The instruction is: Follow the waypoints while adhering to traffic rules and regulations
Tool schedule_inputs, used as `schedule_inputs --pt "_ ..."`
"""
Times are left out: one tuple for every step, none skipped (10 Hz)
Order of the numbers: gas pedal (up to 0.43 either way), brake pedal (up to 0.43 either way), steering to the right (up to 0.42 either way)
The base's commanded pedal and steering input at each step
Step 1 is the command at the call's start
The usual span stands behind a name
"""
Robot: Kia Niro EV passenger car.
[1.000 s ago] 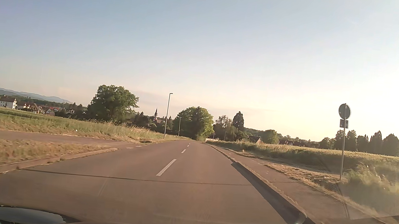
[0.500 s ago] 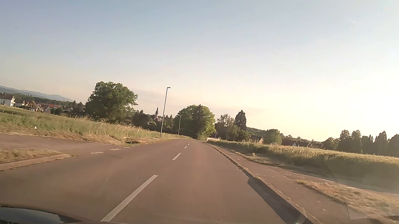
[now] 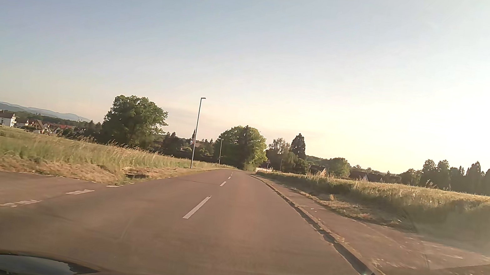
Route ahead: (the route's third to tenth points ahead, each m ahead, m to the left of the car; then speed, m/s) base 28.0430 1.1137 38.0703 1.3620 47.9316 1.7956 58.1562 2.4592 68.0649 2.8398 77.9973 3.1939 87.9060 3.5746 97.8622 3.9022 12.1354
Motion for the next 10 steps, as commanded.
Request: schedule_inputs --pt "0.047 0.000 -0.001" --pt "0.047 0.000 -0.002" --pt "0.047 0.000 -0.001" --pt "0.047 0.000 -0.001" --pt "0.047 0.000 -0.002" --pt "0.047 0.000 -0.001" --pt "0.047 0.000 -0.002" --pt "0.047 0.000 -0.002" --pt "0.047 0.000 -0.002" --pt "0.047 0.000 -0.002"
